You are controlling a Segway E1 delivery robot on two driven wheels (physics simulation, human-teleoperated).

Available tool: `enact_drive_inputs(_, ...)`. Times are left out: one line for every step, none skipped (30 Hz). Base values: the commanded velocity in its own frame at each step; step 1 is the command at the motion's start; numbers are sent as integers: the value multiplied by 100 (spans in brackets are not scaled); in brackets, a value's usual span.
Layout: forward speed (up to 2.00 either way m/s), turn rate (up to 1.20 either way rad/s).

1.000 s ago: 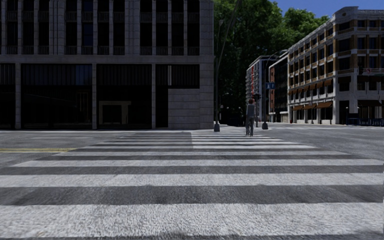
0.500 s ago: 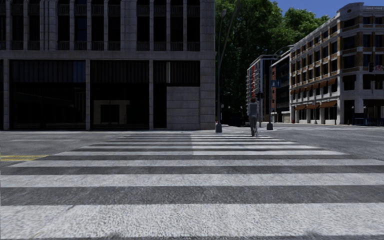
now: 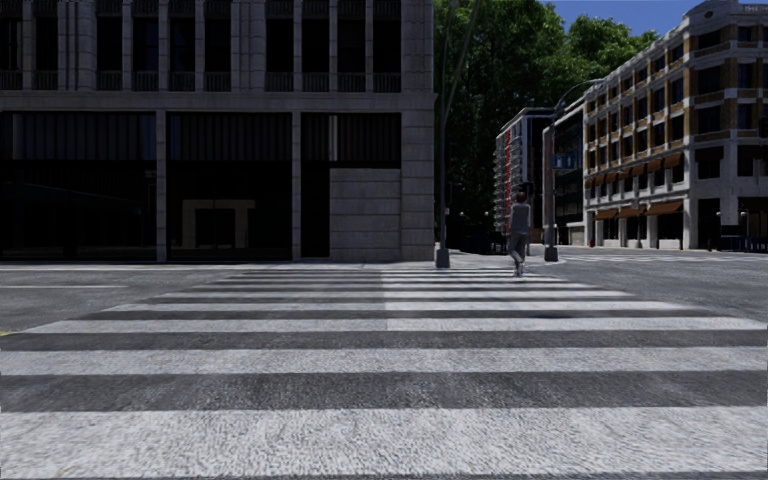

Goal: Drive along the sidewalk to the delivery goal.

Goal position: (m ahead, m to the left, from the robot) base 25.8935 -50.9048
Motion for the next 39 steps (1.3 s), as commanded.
enact_drive_inputs(200, 0)
enact_drive_inputs(200, 0)
enact_drive_inputs(200, 0)
enact_drive_inputs(200, 0)
enact_drive_inputs(200, 0)
enact_drive_inputs(200, 0)
enact_drive_inputs(200, 0)
enact_drive_inputs(200, 0)
enact_drive_inputs(200, 0)
enact_drive_inputs(200, 0)
enact_drive_inputs(200, 0)
enact_drive_inputs(200, 0)
enact_drive_inputs(200, 0)
enact_drive_inputs(200, 0)
enact_drive_inputs(200, 0)
enact_drive_inputs(200, 0)
enact_drive_inputs(200, 0)
enact_drive_inputs(200, 0)
enact_drive_inputs(200, 0)
enact_drive_inputs(200, 0)
enact_drive_inputs(200, 0)
enact_drive_inputs(200, 0)
enact_drive_inputs(200, 0)
enact_drive_inputs(200, 0)
enact_drive_inputs(200, 0)
enact_drive_inputs(200, 0)
enact_drive_inputs(200, 0)
enact_drive_inputs(200, 0)
enact_drive_inputs(200, 0)
enact_drive_inputs(200, 0)
enact_drive_inputs(200, 0)
enact_drive_inputs(200, 0)
enact_drive_inputs(200, 0)
enact_drive_inputs(200, 0)
enact_drive_inputs(200, 0)
enact_drive_inputs(200, 0)
enact_drive_inputs(200, 0)
enact_drive_inputs(200, 0)
enact_drive_inputs(200, 0)
